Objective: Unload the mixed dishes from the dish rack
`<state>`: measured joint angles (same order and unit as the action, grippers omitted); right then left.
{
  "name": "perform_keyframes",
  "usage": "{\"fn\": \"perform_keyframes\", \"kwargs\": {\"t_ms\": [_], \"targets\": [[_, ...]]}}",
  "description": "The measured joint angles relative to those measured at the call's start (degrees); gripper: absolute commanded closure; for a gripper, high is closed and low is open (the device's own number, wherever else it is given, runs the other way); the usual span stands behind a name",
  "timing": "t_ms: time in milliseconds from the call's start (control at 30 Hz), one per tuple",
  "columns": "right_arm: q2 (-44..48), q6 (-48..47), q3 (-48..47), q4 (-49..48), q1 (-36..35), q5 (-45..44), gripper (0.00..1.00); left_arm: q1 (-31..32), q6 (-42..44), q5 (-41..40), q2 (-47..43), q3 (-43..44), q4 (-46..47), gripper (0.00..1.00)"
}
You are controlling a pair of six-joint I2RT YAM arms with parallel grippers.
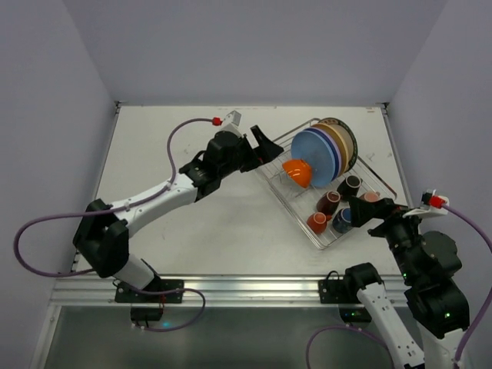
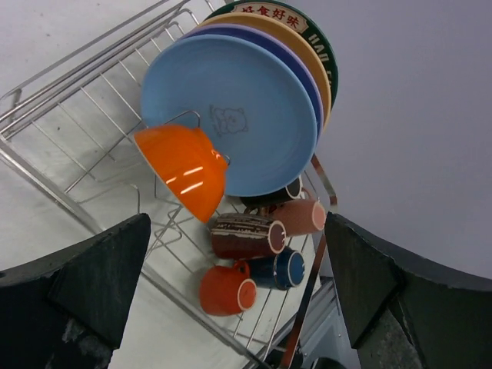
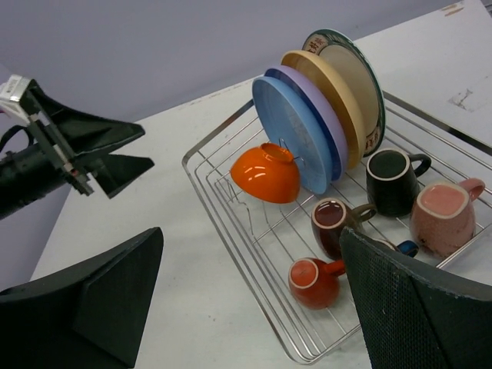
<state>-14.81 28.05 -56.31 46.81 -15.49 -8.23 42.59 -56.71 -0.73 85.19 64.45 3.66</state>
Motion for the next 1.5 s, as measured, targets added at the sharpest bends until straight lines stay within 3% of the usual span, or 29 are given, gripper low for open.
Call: {"fn": "perform_keyframes", "kwargs": {"t_ms": [233, 867, 1500], "targets": [[0.1, -0.3, 0.0, 0.0, 0.0, -0.5, 0.01, 1.0, -8.5, 0.4, 13.0, 5.3, 2.7, 0.0], [1.1, -1.0, 1.0, -0.1, 0.0, -1.0, 0.01, 2.9, -17.4, 1.5, 25.6, 13.6, 3.1, 0.0], [0.9, -1.2, 0.9, -0.1, 0.0, 0.3, 0.01, 2.8, -22.0, 3.1, 27.5, 14.9, 4.1, 0.0]]}}
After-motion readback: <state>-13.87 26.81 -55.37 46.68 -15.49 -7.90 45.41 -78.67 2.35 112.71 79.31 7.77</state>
